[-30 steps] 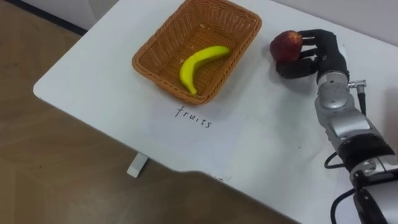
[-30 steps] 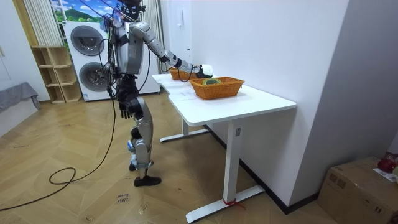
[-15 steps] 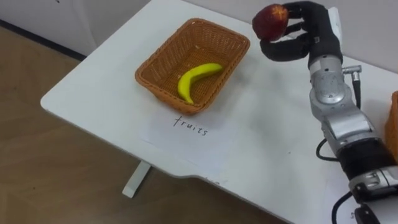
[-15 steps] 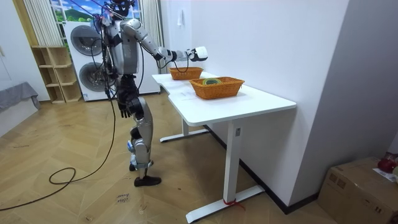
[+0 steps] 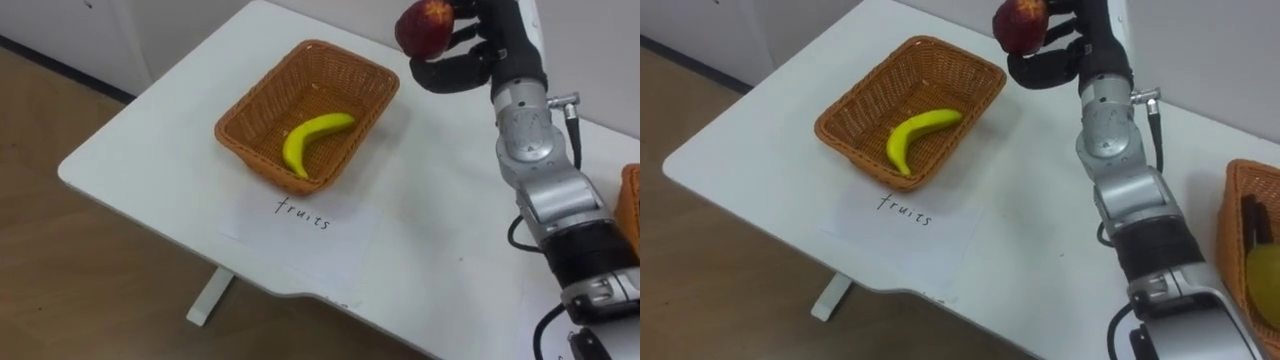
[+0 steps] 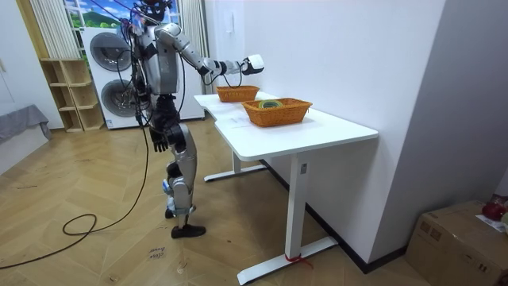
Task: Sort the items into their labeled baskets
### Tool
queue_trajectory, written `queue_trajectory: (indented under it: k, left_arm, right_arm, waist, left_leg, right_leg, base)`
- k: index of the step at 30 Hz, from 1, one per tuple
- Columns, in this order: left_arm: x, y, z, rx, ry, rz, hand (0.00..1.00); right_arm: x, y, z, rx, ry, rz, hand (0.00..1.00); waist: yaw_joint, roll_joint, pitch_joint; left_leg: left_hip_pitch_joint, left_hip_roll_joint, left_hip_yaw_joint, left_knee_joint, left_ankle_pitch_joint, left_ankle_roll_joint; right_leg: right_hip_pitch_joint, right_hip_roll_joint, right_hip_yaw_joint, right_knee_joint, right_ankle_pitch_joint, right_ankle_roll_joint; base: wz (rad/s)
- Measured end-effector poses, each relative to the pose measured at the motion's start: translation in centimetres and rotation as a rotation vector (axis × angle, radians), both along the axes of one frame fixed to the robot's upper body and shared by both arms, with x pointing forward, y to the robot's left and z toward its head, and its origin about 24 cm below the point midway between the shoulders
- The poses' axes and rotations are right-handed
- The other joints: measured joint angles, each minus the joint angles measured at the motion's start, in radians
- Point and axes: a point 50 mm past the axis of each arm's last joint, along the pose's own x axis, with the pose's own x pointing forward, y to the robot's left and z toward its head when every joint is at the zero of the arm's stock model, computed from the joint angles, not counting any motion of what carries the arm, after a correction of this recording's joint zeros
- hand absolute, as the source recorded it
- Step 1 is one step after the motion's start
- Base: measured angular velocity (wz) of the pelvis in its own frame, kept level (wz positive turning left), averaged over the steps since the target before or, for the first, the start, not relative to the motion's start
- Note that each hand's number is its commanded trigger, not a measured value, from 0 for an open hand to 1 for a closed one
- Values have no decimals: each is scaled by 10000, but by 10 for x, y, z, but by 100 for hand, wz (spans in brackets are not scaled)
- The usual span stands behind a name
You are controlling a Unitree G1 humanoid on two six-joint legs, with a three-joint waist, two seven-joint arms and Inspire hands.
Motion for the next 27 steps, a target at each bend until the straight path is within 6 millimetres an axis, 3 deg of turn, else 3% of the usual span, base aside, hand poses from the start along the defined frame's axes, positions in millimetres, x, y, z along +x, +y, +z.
queue_trajectory:
  k: [10, 27]
  left_arm:
    - [-1, -3, -1, -81, 64, 19, 0]
    - [-3, -5, -1, -164, 88, 32, 0]
  right_arm:
    - [-1, 13, 6, -218, -217, 640, 100]
    - [-3, 25, 5, -1418, -274, 1098, 100]
  waist:
    - [29, -75, 60]
    - [79, -50, 87]
  left_leg:
    - [32, -30, -45, -34, -2, -1]
    - [46, -43, -94, -80, -4, 0]
  right_leg:
    - [85, -1, 5, -16, -48, 17]
    - [65, -2, -40, -22, -70, 48]
  base:
    - [0]
    - [1]
